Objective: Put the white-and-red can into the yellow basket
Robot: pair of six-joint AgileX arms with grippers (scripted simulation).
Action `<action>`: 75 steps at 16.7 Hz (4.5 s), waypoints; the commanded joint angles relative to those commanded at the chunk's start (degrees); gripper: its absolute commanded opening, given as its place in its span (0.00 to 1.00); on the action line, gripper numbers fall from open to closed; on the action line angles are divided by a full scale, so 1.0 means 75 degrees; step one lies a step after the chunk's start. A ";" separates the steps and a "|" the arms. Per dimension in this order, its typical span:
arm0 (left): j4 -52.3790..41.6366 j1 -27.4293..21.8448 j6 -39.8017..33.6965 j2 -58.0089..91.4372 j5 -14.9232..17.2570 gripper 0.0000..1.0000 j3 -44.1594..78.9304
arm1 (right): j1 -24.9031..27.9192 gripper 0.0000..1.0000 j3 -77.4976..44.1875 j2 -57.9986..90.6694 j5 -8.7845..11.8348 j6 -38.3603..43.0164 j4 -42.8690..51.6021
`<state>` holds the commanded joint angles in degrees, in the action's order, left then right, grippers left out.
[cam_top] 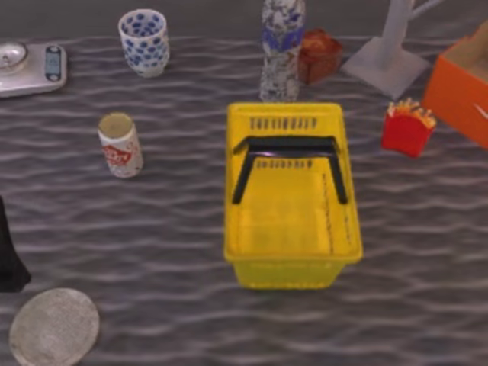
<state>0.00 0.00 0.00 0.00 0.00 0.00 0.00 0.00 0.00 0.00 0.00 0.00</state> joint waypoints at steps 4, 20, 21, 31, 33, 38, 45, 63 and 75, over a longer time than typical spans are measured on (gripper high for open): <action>-0.0131 -0.0061 0.0066 0.0211 0.0042 1.00 0.0208 | 0.0000 1.00 0.0000 0.0000 0.0000 0.0000 0.0000; -0.5739 -0.1158 0.2598 0.9975 0.0304 1.00 0.8974 | 0.0000 1.00 0.0000 0.0000 0.0000 0.0000 0.0000; -0.6187 -0.1216 0.2802 1.0790 0.0293 1.00 0.9697 | 0.0000 1.00 0.0000 0.0000 0.0000 0.0000 0.0000; -0.9707 -0.1591 0.4420 1.7356 0.0105 1.00 1.5714 | 0.0000 1.00 0.0000 0.0000 0.0000 0.0000 0.0000; -1.0053 -0.1614 0.4576 1.8027 0.0069 1.00 1.6350 | 0.0000 1.00 0.0000 0.0000 0.0000 0.0000 0.0000; -1.0286 -0.1625 0.4681 1.8490 0.0040 1.00 1.6784 | 0.0000 1.00 0.0000 0.0000 0.0000 0.0000 0.0000; -0.9733 -0.1611 0.4694 1.8537 0.0041 1.00 1.6274 | 0.0000 1.00 0.0000 0.0000 0.0000 0.0000 0.0000; -0.8895 -0.1618 0.4690 1.8646 0.0042 0.25 1.5548 | 0.0000 1.00 0.0000 0.0000 0.0000 0.0000 0.0000; -0.8896 -0.1605 0.4700 1.8632 0.0041 0.00 1.5544 | 0.0000 1.00 0.0000 0.0000 0.0000 0.0000 0.0000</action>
<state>-66.72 -12.03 35.25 139.74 0.31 116.58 0.00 0.00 0.00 0.00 0.00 0.00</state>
